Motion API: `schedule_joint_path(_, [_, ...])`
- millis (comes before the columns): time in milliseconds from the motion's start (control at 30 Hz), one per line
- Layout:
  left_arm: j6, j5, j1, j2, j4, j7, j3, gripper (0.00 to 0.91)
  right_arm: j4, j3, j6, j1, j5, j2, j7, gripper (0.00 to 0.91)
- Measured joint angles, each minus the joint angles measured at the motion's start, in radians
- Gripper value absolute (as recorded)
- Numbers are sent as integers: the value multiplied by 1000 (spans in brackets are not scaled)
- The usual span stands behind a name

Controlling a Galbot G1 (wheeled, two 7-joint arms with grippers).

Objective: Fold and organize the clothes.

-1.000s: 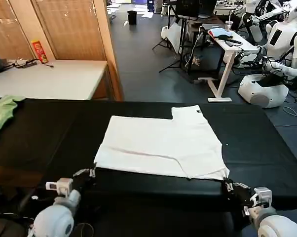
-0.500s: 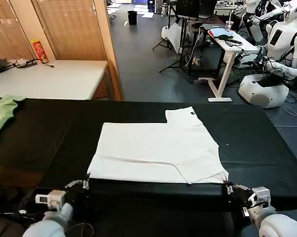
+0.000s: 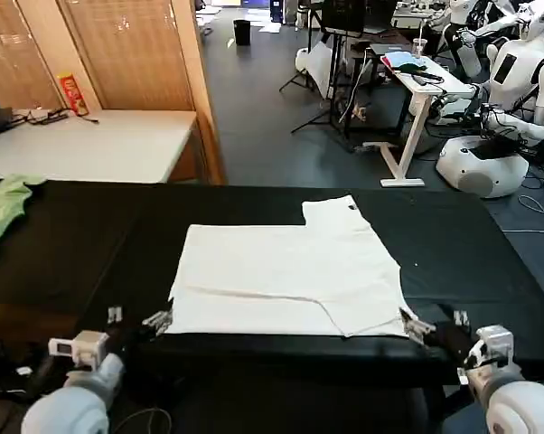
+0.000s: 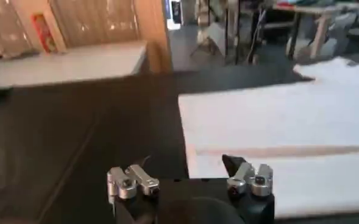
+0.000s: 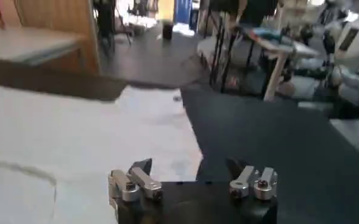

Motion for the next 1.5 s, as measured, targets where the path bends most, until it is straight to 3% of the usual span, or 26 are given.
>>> schedule_joint_path(300, [48,-176,-348,39,288,-1,133,878,-305,-223,-1,376,26,34,39,878])
schedule_joint_path(633, [93,-207,-648,3,555,14,306,878,-614,-388,-31,648,53,111,43,878])
schedule_joint_path(967, [119,-185,-804,-52,768,51,406,878,-884,-460,-55,828,32,210,15,878])
schedule_joint_path(1300, [118,-152,-839,-84,876,76,419,878,-1046,-478,-50,907,-42,284,-17,878])
schedule_joint_path(1400, [117,-150,-838,-87,885,80,418,663,-1082,-486,-51,920,-49,299,-28,878])
schedule_joint_path(1433, [116,-148,-838,-87,889,81,418,566,-1089,-490,-51,922,-52,302,-32,770])
schedule_joint_path(1500, [113,-134,-841,-90,898,83,418,507,-1102,-498,-54,924,-54,308,-34,731])
